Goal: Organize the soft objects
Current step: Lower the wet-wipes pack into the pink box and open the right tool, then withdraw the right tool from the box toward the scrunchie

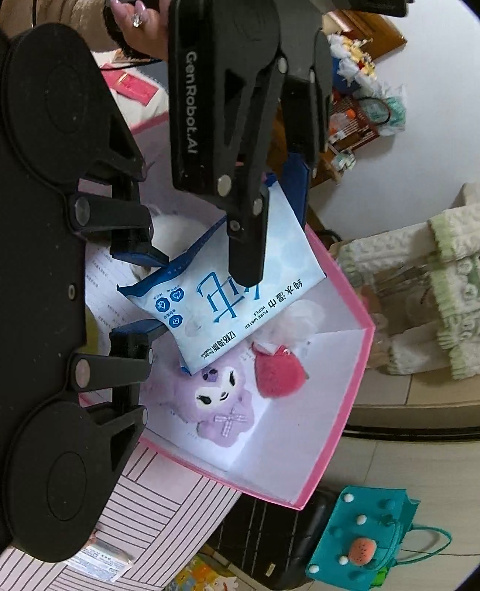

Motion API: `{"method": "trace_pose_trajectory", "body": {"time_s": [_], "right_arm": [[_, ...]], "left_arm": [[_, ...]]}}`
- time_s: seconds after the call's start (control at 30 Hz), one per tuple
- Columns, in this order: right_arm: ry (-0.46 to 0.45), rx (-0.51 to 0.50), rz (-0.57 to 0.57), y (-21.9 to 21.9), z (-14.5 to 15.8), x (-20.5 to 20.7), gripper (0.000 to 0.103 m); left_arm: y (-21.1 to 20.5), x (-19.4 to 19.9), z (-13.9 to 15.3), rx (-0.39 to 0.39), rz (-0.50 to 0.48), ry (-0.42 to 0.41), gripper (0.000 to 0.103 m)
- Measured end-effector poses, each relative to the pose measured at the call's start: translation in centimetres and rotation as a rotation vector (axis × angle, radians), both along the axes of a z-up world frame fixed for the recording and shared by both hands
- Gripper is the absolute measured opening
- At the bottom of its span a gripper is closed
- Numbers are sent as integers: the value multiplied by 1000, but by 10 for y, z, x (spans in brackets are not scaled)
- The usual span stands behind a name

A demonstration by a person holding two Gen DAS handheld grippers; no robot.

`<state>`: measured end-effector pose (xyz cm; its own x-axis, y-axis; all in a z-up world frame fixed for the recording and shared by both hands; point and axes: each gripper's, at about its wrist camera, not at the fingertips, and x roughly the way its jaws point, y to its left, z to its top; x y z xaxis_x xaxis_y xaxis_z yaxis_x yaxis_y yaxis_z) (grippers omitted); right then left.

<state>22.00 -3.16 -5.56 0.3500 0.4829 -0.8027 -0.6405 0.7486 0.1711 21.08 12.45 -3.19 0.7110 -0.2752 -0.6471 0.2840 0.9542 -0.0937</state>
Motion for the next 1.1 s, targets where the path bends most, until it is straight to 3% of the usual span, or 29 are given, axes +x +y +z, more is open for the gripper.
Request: {"method": "trace_pose_trajectory", "body": {"time_s": [0.17, 0.27, 0.4, 0.53, 0.67, 0.9, 1.1], "right_arm": [[24, -15, -2, 1, -3, 10, 38], [-33, -51, -13, 0, -1, 9, 41], [-44, 2, -8, -20, 8, -1, 42], [-90, 21, -6, -34, 20, -18, 43], [-135, 36, -4, -43, 36, -35, 43], [-198, 41, 14, -57, 60, -66, 44], [-233, 38, 37, -74, 80, -98, 46]], "left_arm": [[-1, 16, -9, 16, 12, 36, 51], [-2, 22, -11, 43, 33, 34, 55], [-7, 0, -2, 138, 1, -78, 64], [1, -18, 12, 94, -20, -88, 65], [1, -36, 23, 98, -44, -102, 67], [-1, -61, 38, 72, -106, -43, 67], [-5, -88, 53, 76, -148, -41, 69]]}}
